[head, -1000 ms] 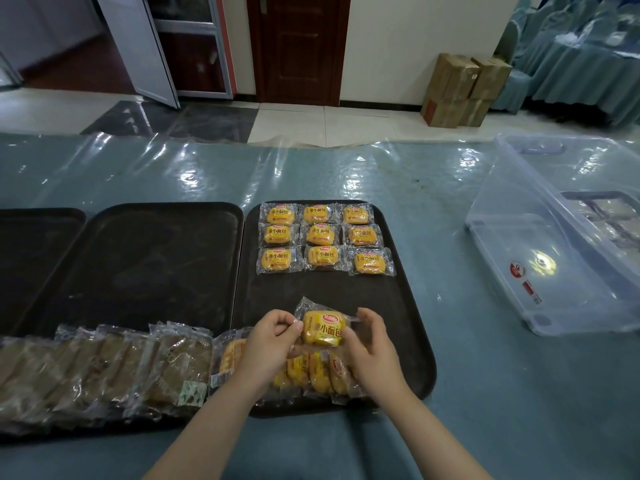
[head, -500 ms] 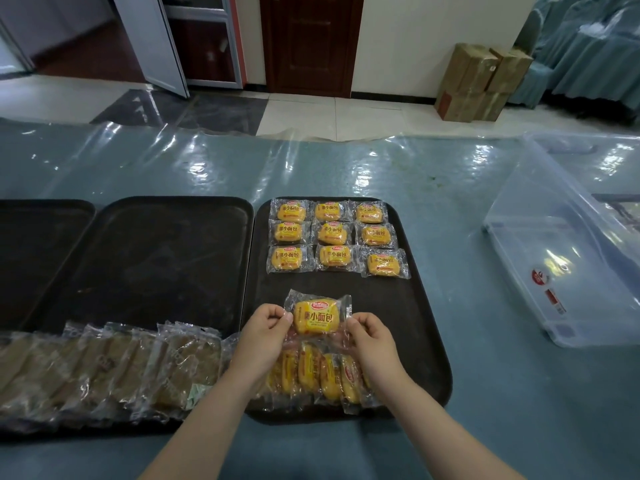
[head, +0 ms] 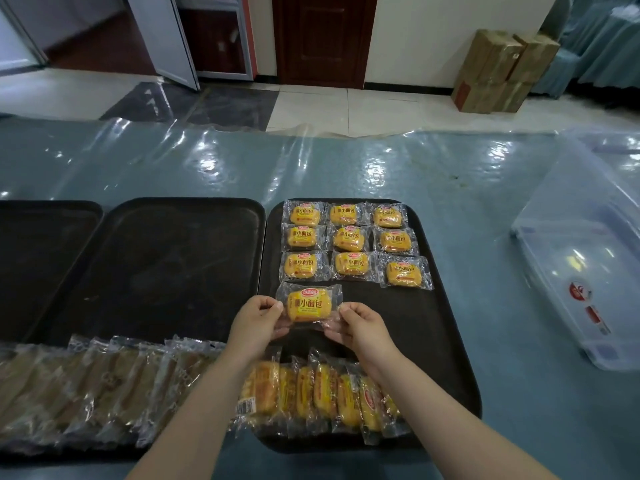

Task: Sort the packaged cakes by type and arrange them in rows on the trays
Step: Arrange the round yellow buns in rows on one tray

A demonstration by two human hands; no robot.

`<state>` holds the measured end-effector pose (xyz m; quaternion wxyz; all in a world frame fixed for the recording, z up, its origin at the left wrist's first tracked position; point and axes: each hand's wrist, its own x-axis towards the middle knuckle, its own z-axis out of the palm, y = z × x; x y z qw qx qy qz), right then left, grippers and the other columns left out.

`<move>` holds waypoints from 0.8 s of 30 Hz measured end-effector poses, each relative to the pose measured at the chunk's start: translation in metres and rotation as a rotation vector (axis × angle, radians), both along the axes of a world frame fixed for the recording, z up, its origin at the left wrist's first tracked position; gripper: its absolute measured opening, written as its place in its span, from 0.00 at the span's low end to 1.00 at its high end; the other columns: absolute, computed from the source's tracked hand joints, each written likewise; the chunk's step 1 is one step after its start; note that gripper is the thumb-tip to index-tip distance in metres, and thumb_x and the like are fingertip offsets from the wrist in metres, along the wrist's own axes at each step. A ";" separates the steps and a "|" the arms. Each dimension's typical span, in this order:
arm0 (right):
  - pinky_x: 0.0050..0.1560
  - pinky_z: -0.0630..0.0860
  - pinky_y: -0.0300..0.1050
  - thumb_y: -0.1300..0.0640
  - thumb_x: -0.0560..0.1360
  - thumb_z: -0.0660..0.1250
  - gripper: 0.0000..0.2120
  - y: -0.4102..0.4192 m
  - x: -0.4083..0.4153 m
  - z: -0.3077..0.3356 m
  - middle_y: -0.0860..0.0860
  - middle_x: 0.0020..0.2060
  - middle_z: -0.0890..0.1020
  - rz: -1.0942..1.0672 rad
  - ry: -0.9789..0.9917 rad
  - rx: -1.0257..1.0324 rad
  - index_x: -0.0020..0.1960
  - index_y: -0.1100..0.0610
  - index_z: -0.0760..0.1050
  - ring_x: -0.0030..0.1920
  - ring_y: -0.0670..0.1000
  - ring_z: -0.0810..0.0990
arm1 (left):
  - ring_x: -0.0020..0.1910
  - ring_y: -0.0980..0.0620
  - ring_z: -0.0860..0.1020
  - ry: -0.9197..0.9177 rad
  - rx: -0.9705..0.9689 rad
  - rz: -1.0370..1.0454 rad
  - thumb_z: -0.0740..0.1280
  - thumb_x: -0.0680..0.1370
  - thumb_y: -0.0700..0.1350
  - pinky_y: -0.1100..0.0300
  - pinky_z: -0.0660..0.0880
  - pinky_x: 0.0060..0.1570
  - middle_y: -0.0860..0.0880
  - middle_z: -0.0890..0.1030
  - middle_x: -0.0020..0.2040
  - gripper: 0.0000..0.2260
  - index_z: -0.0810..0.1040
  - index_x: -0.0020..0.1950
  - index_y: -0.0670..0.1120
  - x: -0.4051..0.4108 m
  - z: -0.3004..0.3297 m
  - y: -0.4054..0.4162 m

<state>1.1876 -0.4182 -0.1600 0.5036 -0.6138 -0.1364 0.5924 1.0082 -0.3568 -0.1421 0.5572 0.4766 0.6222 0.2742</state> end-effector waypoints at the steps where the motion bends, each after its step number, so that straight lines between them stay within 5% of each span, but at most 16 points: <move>1: 0.49 0.83 0.45 0.60 0.83 0.61 0.07 0.005 0.001 -0.001 0.58 0.43 0.78 0.007 -0.020 -0.005 0.51 0.62 0.76 0.44 0.53 0.80 | 0.48 0.51 0.83 0.010 -0.007 -0.001 0.63 0.82 0.42 0.60 0.81 0.44 0.46 0.82 0.50 0.04 0.77 0.53 0.44 0.000 -0.001 0.004; 8: 0.46 0.84 0.45 0.61 0.83 0.59 0.07 0.034 0.008 -0.012 0.55 0.40 0.79 0.054 -0.170 -0.041 0.55 0.64 0.74 0.39 0.49 0.79 | 0.53 0.54 0.80 0.196 0.059 -0.121 0.63 0.82 0.44 0.54 0.79 0.55 0.51 0.81 0.56 0.08 0.73 0.60 0.51 -0.012 -0.022 0.019; 11: 0.46 0.84 0.46 0.62 0.82 0.60 0.06 0.044 0.010 -0.020 0.56 0.40 0.78 0.057 -0.188 -0.076 0.52 0.63 0.75 0.42 0.53 0.82 | 0.55 0.56 0.77 0.326 0.121 -0.196 0.62 0.82 0.44 0.65 0.72 0.46 0.55 0.79 0.58 0.10 0.73 0.63 0.51 -0.015 -0.026 0.020; 24: 0.46 0.84 0.49 0.64 0.79 0.63 0.05 0.062 0.009 -0.043 0.58 0.43 0.78 0.064 -0.195 -0.134 0.51 0.65 0.77 0.44 0.54 0.79 | 0.58 0.58 0.75 0.375 0.171 -0.323 0.64 0.81 0.43 0.66 0.70 0.56 0.56 0.78 0.58 0.12 0.74 0.64 0.52 -0.016 -0.036 0.014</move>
